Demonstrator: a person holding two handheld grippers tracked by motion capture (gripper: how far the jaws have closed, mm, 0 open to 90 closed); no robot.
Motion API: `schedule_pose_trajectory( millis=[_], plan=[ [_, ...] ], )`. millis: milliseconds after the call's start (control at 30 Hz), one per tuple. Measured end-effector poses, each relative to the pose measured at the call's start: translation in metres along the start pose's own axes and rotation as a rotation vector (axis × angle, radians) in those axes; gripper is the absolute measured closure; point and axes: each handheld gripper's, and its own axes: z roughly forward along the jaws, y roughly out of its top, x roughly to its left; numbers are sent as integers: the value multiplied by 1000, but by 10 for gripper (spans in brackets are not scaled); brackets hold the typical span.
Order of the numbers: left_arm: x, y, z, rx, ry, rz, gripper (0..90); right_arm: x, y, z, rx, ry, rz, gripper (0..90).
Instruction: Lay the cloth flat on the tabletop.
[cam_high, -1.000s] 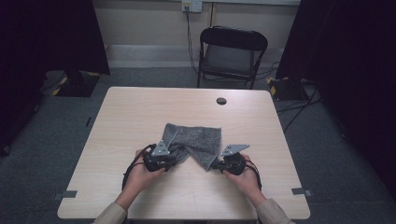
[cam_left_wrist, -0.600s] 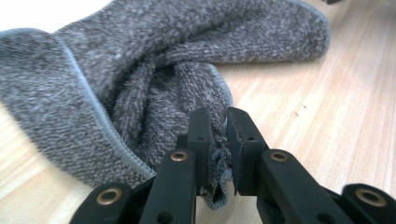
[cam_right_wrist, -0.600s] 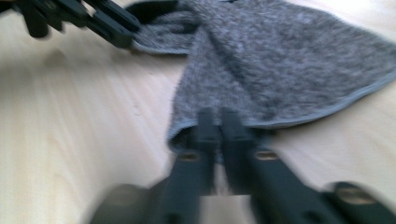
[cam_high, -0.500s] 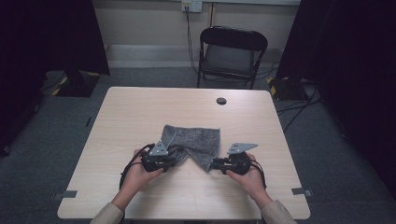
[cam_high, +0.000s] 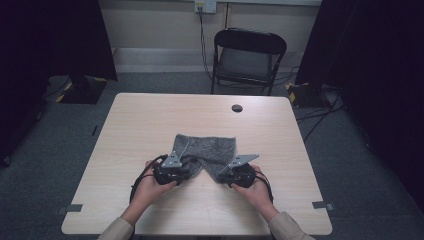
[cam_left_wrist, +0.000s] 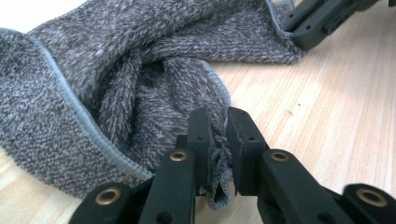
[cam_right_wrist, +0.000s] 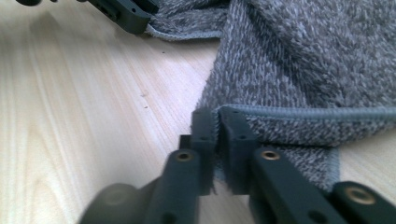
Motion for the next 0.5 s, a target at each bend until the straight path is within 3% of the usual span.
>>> schedule_pose_trajectory(
  millis=[267,500],
  plan=[
    [5,0,-12,-10,7,-10,804,-6,6,-22,-47,10,41,893],
    [8,0,-30,-20,10,-2,803,-24,7,-51,-102,-5,114,894]
  ],
)
